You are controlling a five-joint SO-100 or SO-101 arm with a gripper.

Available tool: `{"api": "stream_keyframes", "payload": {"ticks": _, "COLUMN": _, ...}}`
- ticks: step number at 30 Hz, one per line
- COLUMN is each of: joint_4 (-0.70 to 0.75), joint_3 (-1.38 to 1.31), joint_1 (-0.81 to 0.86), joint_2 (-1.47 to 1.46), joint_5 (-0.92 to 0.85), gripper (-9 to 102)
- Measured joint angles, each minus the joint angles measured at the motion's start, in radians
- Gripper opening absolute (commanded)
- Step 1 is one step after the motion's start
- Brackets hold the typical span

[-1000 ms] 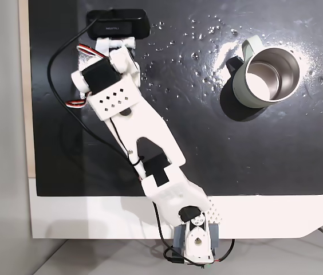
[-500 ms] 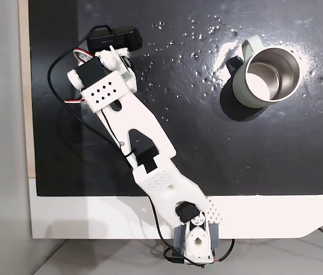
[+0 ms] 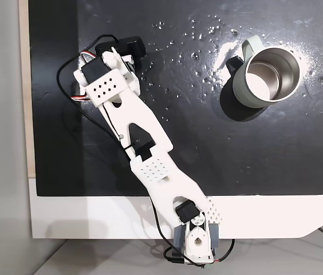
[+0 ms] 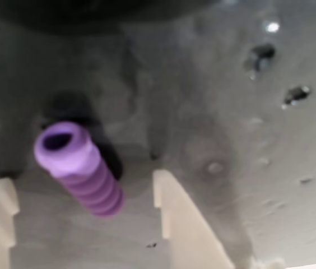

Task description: Grasp a pengrip and put it in the cup.

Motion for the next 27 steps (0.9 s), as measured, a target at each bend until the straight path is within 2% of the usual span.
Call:
{"api": "stream_keyframes", "payload": {"ticks": 6, "joint_4": 0.005, "joint_3": -0.061, "joint_1": -0.012, "joint_2": -0.044, "joint_5": -0.003, "gripper": 18}}
{"api": "stream_keyframes", "payload": {"ticks": 14, "joint_4": 0.005, "joint_3": -0.112, "joint_1": -0.015, "joint_2": -0.072, "joint_5": 0.008, "gripper": 0}}
{"api": "stream_keyframes", "payload": {"ticks": 27, "joint_4": 0.005, "joint_3": -0.121, "joint_1": 0.044, "joint_2": -0.006, "joint_5": 0.077, "gripper": 0}}
